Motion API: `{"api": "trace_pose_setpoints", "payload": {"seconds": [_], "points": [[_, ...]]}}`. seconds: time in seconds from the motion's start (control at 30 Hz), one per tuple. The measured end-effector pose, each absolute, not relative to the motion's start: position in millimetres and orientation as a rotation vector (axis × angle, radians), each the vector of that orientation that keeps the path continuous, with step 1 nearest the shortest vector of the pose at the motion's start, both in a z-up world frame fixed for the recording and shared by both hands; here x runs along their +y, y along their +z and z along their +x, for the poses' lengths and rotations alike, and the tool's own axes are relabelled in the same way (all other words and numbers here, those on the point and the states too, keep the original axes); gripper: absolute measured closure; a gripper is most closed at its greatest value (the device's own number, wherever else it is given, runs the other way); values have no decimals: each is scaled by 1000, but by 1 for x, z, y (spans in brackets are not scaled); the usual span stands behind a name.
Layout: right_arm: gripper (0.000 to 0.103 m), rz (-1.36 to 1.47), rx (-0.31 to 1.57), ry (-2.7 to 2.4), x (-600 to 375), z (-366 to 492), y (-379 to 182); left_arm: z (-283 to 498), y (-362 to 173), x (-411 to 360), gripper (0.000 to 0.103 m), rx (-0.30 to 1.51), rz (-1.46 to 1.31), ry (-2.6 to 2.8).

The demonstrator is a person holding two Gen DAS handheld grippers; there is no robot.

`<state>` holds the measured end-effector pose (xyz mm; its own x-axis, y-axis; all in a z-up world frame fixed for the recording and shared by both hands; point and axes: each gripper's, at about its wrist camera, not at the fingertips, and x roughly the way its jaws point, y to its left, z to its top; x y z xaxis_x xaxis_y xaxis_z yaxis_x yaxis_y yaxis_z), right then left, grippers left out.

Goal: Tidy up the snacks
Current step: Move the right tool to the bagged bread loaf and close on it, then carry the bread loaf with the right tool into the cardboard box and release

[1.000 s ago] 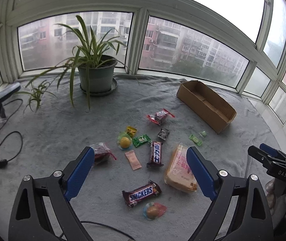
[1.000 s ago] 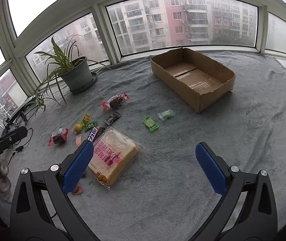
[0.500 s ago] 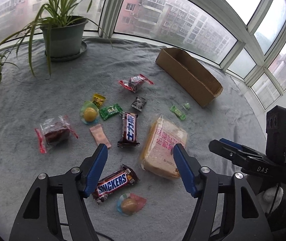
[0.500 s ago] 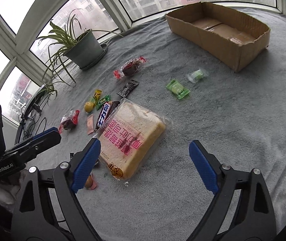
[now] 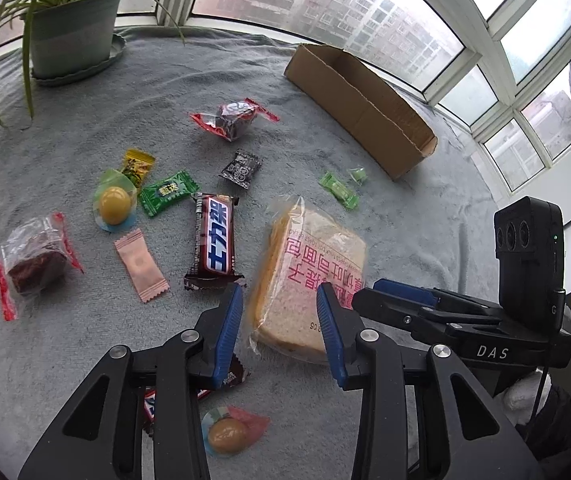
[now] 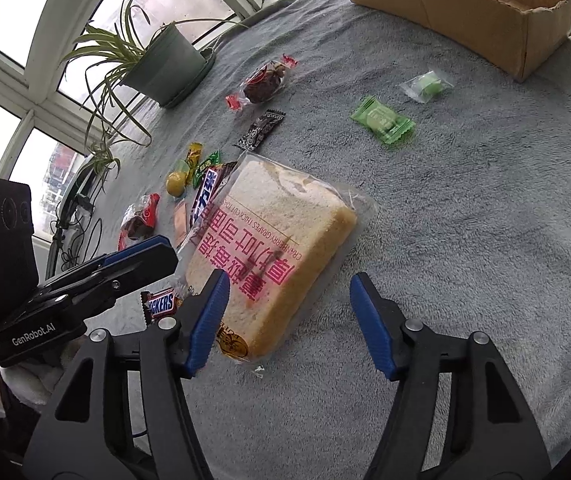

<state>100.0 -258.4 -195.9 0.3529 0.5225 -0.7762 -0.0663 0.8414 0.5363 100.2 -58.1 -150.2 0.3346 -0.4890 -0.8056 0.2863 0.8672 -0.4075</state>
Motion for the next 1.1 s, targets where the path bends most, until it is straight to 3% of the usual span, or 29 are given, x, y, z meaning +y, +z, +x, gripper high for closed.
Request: {"api": "trace_pose_setpoints", "payload": {"seconds": [0.63, 1.1], "points": [[54, 411, 1154, 457, -242, 113, -196, 112, -170, -72, 70, 1188, -175, -562], [55, 350, 1038, 438, -275, 126, -150, 120, -137, -97, 71, 1109, -146, -603]]}}
